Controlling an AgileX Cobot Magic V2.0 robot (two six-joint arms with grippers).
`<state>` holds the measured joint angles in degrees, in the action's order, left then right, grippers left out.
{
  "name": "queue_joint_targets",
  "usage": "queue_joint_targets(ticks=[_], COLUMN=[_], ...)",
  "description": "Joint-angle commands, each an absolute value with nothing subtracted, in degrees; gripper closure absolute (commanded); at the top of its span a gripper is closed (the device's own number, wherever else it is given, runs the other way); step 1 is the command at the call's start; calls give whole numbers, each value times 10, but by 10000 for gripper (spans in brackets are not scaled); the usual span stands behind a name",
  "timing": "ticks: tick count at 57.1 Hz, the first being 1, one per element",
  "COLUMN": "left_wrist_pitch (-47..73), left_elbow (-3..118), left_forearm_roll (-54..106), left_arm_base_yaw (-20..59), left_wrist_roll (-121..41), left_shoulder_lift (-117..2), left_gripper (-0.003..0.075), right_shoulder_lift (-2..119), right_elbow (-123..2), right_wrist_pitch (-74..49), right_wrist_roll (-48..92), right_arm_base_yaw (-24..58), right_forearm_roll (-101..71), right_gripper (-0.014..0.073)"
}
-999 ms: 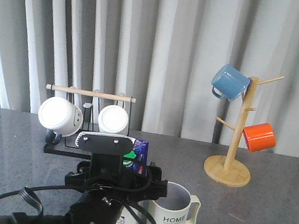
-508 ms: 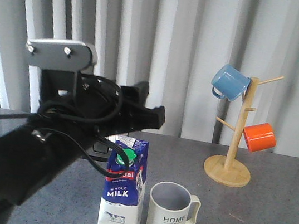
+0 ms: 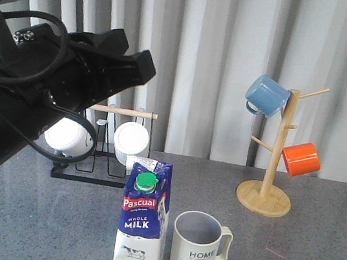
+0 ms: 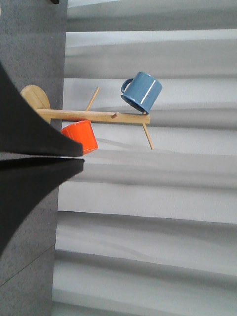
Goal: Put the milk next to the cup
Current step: 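Lift the left gripper up and away from the carton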
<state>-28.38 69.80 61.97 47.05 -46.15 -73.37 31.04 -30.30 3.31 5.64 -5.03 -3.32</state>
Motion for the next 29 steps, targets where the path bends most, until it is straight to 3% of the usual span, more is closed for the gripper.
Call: queue_joint_targets(ticks=[1, 14, 29], left_wrist_pitch=[-281, -49, 79], left_elbow=[731, 771, 769], left_forearm_roll=[587, 563, 528], left_arm_base_yaw=[477, 477, 488], left_wrist_roll=[-376, -328, -304], left_shoulder_lift=[-716, -711, -708], left_gripper=[728, 728, 727], right_shoulder_lift=[312, 312, 312], right_elbow=[-320, -320, -320], right_wrist_pitch=[76, 76, 76], right_wrist_roll=[57, 57, 57], right_arm_base_yaw=[-54, -54, -54], right_forearm_roll=[-28, -28, -28], right_gripper=[597, 597, 597])
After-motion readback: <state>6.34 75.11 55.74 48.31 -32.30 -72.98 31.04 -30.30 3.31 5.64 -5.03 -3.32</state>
